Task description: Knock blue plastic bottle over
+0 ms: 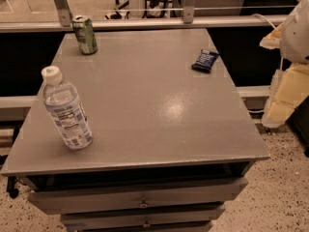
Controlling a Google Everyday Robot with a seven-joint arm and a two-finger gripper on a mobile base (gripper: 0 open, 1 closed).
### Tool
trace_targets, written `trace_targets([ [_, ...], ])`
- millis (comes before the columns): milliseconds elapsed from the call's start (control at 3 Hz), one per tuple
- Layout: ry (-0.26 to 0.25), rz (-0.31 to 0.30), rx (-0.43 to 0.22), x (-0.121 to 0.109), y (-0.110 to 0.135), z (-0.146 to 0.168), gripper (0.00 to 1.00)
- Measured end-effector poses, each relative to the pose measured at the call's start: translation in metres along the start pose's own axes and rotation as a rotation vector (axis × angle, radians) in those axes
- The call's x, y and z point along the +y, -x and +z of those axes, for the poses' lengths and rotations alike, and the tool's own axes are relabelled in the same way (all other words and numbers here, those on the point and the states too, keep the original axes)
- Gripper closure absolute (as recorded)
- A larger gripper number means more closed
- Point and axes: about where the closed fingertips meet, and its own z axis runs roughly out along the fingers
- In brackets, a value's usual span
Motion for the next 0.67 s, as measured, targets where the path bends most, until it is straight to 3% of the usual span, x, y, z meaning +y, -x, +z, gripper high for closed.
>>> trace_targets([
  [333,0.000,0.000,0.000,0.000,0.000,0.000,0.00],
  [667,0.013,0.011,-0.059,-0.002,0.008,0.010,0.00],
])
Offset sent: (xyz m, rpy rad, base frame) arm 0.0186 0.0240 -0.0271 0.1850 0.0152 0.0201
